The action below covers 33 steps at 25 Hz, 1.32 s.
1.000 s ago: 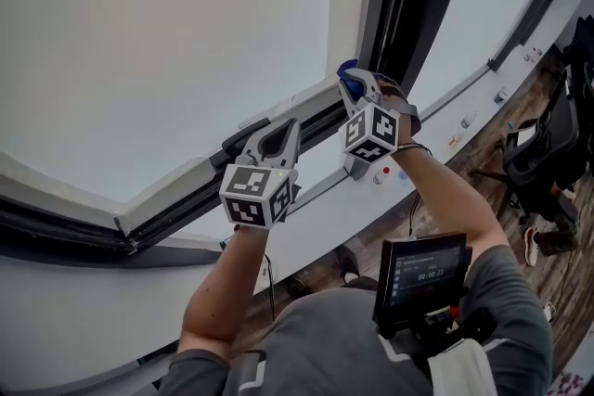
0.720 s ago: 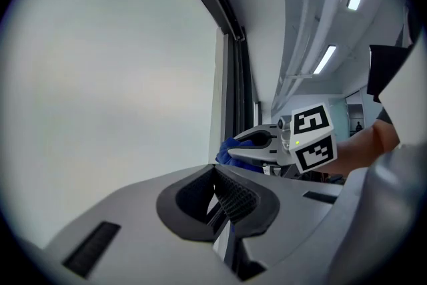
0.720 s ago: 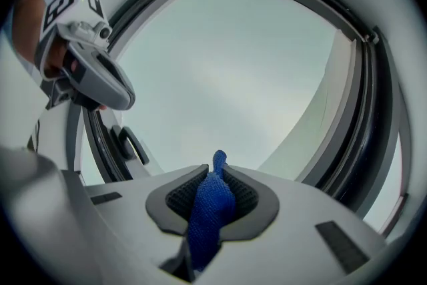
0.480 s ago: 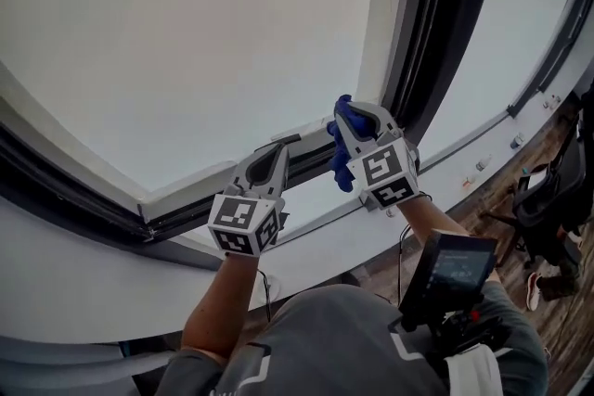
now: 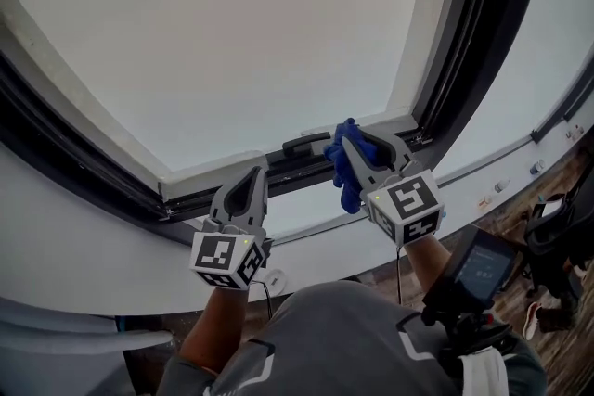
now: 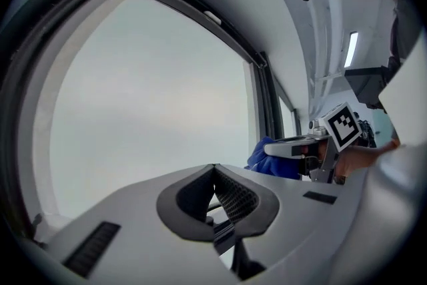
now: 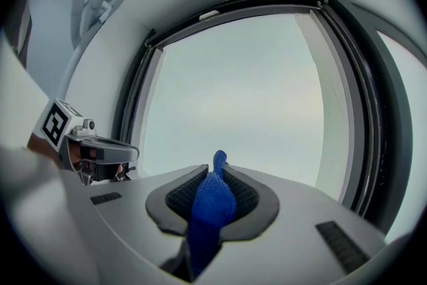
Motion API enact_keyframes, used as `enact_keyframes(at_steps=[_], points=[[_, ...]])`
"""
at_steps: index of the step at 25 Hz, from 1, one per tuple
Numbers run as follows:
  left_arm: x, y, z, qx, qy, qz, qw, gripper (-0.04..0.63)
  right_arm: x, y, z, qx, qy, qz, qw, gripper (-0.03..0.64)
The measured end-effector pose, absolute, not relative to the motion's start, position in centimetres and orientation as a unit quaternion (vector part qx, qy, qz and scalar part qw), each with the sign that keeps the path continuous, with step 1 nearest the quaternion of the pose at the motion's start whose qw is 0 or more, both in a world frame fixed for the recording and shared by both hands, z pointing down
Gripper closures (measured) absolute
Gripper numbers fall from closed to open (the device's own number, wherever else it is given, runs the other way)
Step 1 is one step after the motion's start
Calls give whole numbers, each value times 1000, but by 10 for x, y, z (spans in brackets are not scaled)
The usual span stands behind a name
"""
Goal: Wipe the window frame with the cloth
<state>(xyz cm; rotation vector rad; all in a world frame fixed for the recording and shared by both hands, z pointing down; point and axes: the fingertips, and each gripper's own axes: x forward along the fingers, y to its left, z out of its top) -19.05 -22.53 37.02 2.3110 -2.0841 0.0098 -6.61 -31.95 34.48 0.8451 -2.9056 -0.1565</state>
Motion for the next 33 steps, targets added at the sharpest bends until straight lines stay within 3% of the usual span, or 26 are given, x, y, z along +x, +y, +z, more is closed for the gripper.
enact_keyframes(at_steps=[33], points=[[-223, -167, 388, 693, -720, -21, 28, 588, -110, -261, 359, 191, -981, 17, 31, 552]])
